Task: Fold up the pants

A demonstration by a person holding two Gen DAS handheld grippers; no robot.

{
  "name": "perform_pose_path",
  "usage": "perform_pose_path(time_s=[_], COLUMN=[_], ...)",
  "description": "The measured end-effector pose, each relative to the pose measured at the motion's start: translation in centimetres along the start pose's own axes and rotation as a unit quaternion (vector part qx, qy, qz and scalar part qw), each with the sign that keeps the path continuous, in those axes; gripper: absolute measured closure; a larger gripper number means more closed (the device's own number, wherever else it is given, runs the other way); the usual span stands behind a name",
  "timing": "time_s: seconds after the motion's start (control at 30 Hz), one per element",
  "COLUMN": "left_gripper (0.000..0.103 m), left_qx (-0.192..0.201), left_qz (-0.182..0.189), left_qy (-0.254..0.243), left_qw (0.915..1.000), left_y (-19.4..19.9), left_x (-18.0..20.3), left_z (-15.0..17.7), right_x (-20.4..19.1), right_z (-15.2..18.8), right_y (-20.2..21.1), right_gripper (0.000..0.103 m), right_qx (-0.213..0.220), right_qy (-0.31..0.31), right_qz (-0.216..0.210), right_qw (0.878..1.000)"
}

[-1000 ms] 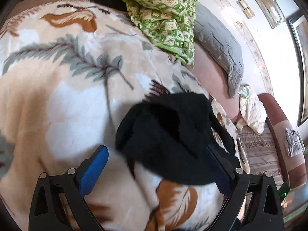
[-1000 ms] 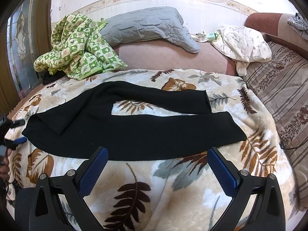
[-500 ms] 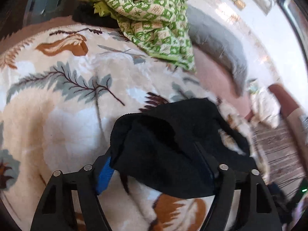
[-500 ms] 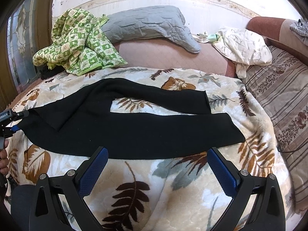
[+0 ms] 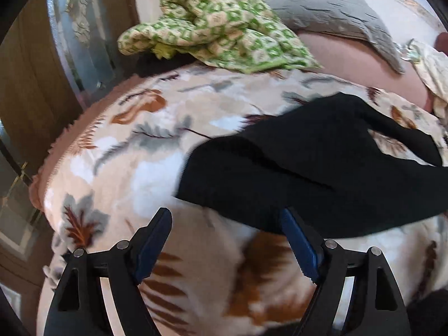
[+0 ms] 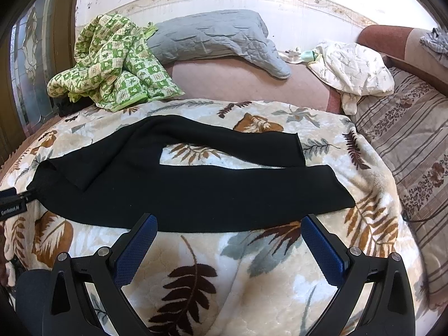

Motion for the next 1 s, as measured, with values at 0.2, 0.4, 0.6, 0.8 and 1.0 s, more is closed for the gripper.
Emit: perform_pose_path(time_s=[0.2,0.4,0.6,0.8,1.0], left_gripper=[0.022,0.022,0.022,0.022,0.022], left_qx=[0.003,0.015,0.011,0.0,-0.002], left_qz=[0.015,0.026,0.032,0.038,0.041], left_qy=[-0.021,-0.021,-0.025,-0.029,-0.032], left_qw=[0.9997,0.9993,0.9991,0.9989,0.9987], left_y=[1.7,1.5,-0.1,-0.1,-0.1], left_x=[4.1,4.1,3.3,3.5,3.9], left_z=[0.7,0.7,-0.1,0.0,0.0], right_x=[0.2,0.1,0.2,0.1,0.1], right_z=[0.0,0.0,0.0,0.0,0.0], right_y=[0.1,0.1,0.1,0.1,0.1], right_gripper=[0.0,0.0,0.0,0.0,0.0], right_qx=[0.003,0.003,0.003,0.002,0.003], right_qy=[-0.005,-0.005,-0.004,-0.004,-0.005], right_qz=[-0.002,-0.001,-0.001,-0.001,-0.001], right_qw=[1.0,1.0,1.0,1.0,1.0])
Point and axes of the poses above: each gripper's, at about its wrist camera, not at the fingertips, and y roughly against the way its jaws point, x to its right, z to its underside, the point moved 6 cm from there along -y, roughly the way its jaws point
